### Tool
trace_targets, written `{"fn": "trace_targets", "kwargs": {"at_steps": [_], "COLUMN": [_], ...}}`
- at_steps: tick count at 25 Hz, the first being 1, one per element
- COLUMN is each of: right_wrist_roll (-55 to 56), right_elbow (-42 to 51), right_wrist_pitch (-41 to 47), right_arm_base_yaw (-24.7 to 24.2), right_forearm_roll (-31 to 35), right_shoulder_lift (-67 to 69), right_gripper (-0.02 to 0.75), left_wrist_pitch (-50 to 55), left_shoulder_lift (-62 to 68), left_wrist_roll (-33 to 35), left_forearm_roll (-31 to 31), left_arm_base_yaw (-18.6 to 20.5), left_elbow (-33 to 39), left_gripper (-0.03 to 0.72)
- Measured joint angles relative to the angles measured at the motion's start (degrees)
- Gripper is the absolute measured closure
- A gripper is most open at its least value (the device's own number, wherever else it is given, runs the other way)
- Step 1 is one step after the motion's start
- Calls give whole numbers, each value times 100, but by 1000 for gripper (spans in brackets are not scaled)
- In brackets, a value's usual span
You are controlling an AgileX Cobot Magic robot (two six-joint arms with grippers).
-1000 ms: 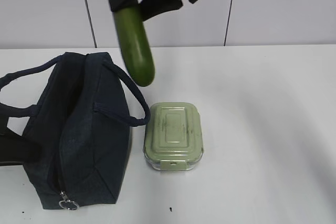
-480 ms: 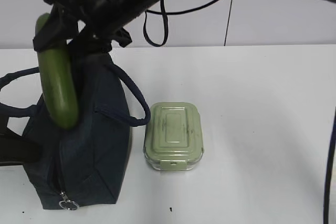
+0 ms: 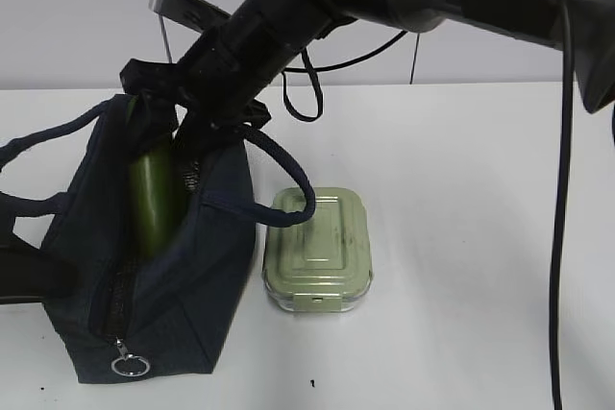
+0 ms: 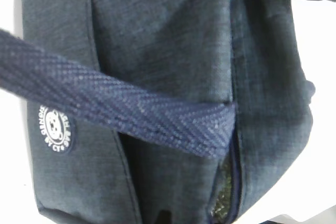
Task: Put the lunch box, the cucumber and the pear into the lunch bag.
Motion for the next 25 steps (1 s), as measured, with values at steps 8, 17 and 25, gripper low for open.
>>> {"fn": "trace_targets", "kwargs": {"at_steps": [8, 17, 25], "right_wrist_roll": [-1, 191, 828], "right_elbow": [-730, -1496, -1415], "right_wrist_pitch": [599, 906, 985], "right_arm_base_yaw": [-60, -394, -685], "right_forearm_roll": [-82, -1721, -4040], "right_shoulder_lift": [0, -24, -346], "right_gripper": [183, 182, 182], "left_wrist_pitch": [0, 5, 5], "left_shoulder_lift": [0, 0, 0], "left_wrist_roll": [0, 0, 0], "left_forearm_roll": [6, 11, 16], "left_arm_base_yaw": [0, 0, 0], "left_elbow": [0, 0, 0], "left_gripper": [701, 701, 701]}}
